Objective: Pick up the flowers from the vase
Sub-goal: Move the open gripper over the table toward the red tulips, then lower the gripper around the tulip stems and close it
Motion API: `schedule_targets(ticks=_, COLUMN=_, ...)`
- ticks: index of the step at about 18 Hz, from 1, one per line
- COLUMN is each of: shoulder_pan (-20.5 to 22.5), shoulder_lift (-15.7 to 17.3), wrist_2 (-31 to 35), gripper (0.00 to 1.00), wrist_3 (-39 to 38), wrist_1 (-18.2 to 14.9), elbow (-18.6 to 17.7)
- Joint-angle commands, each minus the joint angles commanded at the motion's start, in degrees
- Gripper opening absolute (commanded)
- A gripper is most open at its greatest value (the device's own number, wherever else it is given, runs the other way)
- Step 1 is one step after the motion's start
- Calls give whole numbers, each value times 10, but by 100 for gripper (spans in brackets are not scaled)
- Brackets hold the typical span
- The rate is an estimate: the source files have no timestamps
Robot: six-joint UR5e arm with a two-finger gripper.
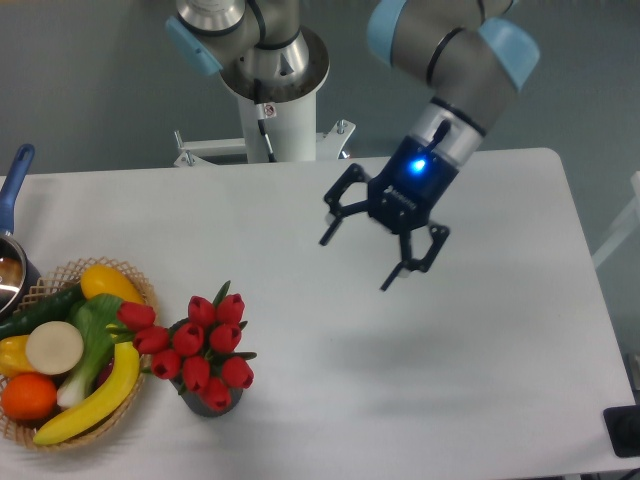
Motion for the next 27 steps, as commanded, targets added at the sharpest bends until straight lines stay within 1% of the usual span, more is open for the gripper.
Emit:
schedule_targets(ticks=2, shoulder_pan=-21, shoulder_lift=-14, wrist_2=-2, gripper=100, wrist_3=0, wrist_1=27, elbow=-4)
schedule_targets(ticks=4, shoulder_pan=-42, shoulder_lift=-43, wrist_2=-8, gripper=100, wrist_3=-2, wrist_1=67, elbow=-7)
schedule_targets(ticks=5, shoulder_pan=-61, shoulder_lift=-56, wrist_2=-9, gripper=100, wrist_3=-3, wrist_1=89, elbow=-7)
schedule_targets(ticks=7, shoulder_pan=-77, shoulder_lift=-78, wrist_2=-9, gripper=100, wrist_3=-3, wrist_1=112, elbow=-7)
schedule_targets(ticks=10, shoulder_pan=-91, shoulder_lift=-92, wrist_2=-27, gripper=100, wrist_3=-3, wrist_1=117, elbow=-7)
schedule_targets(ticks=12, shoulder_pan=-97, shoulder_lift=-93, wrist_2=-46, gripper=100, wrist_3=-3, wrist_1=117, elbow=-7)
schedule_targets(ticks=20, shoulder_pan=-123, shoulder_lift=-97, wrist_2=-76, gripper=100, wrist_3=-4, wrist_1=122, elbow=-7)
schedule_targets(ticks=24, shoulder_pan=-128, shoulder_lift=-105, wrist_2=-77, gripper=100, wrist_3=-4, wrist_1=125, elbow=-6)
schedule_targets(ticks=25, shoulder_pan=-128, shoulder_lift=-106, wrist_2=-77, gripper=90, wrist_3=-4, wrist_1=126, elbow=-6)
schedule_targets(ticks=26, shoulder_pan=-128, shoulder_lift=-106, wrist_2=-78, gripper=64, wrist_3=-4, wrist_1=126, elbow=-5)
schedule_targets(ticks=27, shoulder_pan=-128, shoulder_lift=-106, wrist_2=-77, gripper=50, wrist_3=-4, wrist_1=126, elbow=-5)
